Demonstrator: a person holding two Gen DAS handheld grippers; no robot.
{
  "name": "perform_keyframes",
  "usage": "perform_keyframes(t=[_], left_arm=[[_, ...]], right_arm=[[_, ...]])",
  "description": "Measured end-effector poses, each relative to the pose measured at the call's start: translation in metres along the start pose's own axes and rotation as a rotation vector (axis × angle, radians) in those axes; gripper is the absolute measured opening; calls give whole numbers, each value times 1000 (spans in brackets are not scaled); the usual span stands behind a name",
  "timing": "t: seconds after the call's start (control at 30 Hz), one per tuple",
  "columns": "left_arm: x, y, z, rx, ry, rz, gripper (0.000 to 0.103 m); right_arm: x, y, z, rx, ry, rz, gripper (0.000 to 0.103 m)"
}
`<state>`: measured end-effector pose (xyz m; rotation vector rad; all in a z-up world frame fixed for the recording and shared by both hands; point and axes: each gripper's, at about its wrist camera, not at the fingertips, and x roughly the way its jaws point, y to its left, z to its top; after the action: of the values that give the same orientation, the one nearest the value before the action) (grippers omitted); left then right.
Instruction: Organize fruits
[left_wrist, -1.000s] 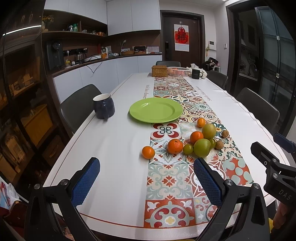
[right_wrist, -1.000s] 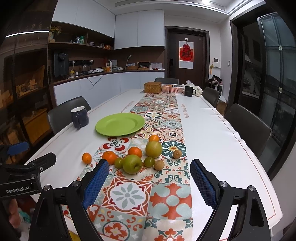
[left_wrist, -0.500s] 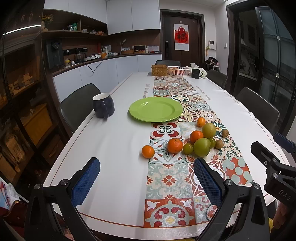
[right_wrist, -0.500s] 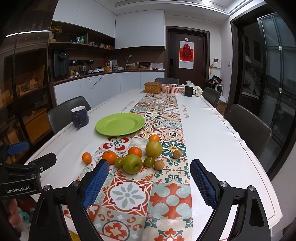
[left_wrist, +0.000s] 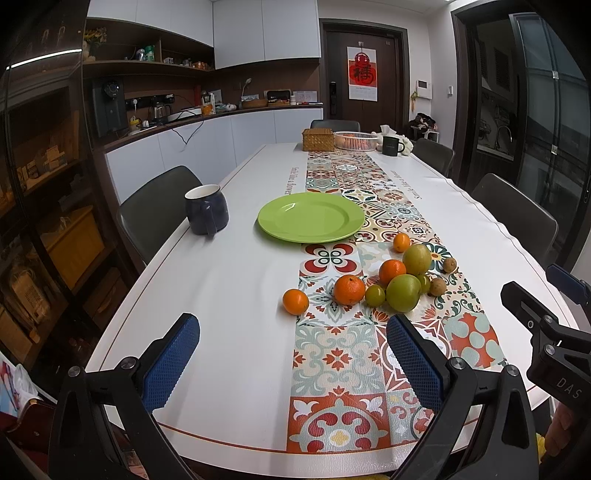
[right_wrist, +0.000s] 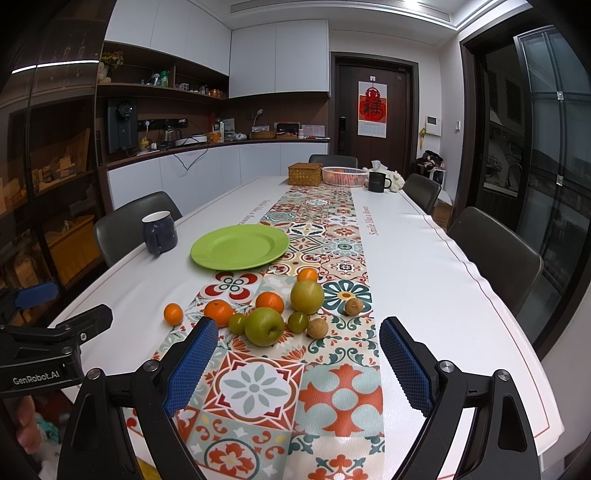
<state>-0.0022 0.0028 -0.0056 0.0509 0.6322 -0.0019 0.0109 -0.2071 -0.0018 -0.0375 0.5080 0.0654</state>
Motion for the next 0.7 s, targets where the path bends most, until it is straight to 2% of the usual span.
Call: perform_keyframes(t=[0.7], left_arm=[[3,0,-2,-3,6,-2,103]], right_arm=[[0,0,0,-1,3,-1,90]])
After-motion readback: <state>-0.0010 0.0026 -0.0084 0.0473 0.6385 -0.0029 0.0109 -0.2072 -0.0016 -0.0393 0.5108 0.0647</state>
